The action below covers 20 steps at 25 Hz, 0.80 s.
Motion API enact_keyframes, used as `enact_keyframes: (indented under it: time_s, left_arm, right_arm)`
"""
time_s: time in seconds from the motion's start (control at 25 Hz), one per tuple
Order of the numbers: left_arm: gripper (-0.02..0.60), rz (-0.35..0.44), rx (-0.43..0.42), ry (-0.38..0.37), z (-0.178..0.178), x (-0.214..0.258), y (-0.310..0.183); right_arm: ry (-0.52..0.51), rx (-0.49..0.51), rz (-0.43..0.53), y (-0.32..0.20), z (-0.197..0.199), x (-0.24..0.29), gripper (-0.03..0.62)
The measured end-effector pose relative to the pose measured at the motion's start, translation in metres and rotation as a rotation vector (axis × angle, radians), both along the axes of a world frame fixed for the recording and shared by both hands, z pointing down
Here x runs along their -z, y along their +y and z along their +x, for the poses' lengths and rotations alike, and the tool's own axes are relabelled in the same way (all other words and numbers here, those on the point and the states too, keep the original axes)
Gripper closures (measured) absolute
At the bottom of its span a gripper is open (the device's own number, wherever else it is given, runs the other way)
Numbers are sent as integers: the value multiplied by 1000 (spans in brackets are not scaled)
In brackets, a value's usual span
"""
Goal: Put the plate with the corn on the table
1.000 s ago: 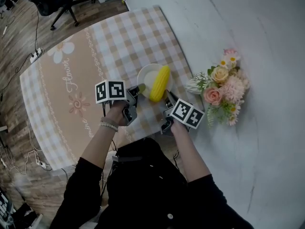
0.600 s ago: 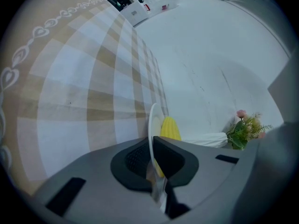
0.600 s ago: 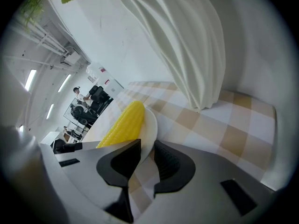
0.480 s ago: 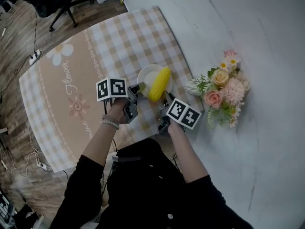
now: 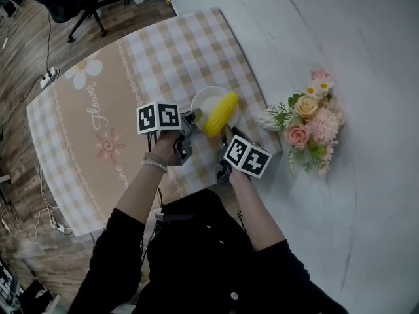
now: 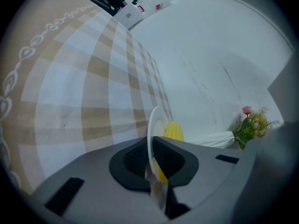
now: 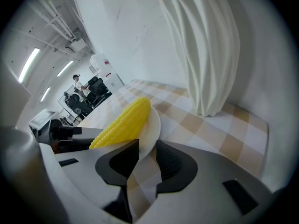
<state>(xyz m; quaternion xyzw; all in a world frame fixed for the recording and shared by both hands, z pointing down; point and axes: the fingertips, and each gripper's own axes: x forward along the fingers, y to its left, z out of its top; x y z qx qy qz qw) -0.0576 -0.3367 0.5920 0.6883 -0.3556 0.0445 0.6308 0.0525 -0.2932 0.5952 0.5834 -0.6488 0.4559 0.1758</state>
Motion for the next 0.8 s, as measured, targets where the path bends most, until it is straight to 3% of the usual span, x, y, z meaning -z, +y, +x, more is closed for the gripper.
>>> enact_keyframes:
  time_s: [0.52,0.8]
  left_arm:
    - [522,68,-99,-162,0,1,-1]
    - [463,68,-114,-164,-7,5,7]
  right_arm:
    - [75,60,16,1,-1,1,461]
    - [55,32,20,1,2,3,462]
